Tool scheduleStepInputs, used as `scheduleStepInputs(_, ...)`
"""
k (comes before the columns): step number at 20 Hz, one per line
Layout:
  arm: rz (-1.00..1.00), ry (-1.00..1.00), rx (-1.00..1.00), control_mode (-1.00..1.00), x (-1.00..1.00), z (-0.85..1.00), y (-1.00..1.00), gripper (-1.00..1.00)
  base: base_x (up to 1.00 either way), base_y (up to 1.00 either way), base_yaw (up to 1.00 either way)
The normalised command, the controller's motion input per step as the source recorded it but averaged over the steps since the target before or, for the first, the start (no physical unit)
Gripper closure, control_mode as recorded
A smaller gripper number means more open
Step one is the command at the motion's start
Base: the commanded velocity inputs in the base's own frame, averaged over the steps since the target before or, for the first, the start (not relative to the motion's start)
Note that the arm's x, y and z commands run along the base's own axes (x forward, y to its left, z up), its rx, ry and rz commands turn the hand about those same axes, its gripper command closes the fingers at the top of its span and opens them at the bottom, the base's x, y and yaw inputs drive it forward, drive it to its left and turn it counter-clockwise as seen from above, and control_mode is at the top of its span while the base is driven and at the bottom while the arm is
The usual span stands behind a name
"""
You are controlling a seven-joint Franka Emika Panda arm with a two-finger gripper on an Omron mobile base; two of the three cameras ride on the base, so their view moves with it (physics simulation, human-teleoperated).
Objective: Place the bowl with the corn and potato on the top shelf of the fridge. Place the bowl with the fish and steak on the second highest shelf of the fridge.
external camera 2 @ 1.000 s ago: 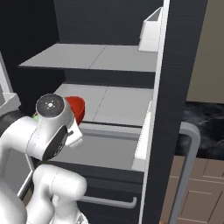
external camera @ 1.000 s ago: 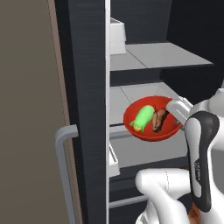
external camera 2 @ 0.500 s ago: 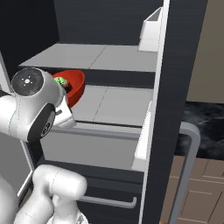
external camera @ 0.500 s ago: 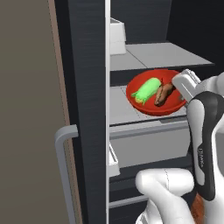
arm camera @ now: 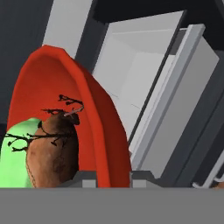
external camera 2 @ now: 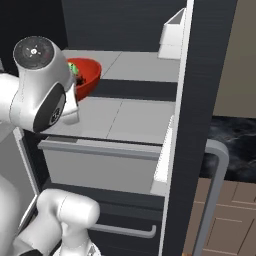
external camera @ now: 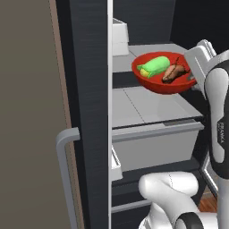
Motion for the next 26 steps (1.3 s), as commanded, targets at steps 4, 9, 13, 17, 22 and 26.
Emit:
scheduleStepInputs(4, 0.0, -0.03, 0.0, -1.0, 0.28, -0.01, 0.05, 1.0, 0.0, 0.0, 0.0)
scheduleStepInputs(9, -0.02, -0.01, 0.0, -1.0, 0.84, 0.0, 0.0, 1.0, 0.0, 0.0, 0.0)
scheduleStepInputs(13, -0.02, 0.0, 0.02, -1.0, 0.99, 0.0, 0.0, 1.0, 0.0, 0.0, 0.0)
scheduleStepInputs(17, -0.03, 0.0, 0.05, -1.0, 0.95, 0.0, 0.0, 1.0, 0.0, 0.0, 0.0)
scheduleStepInputs(22, -0.05, 0.0, 0.1, -1.0, 0.94, 0.0, 0.0, 1.0, 0.0, 0.0, 0.0)
scheduleStepInputs(26, -0.07, 0.0, 0.08, -1.0, 0.93, 0.0, 0.0, 1.0, 0.0, 0.0, 0.0)
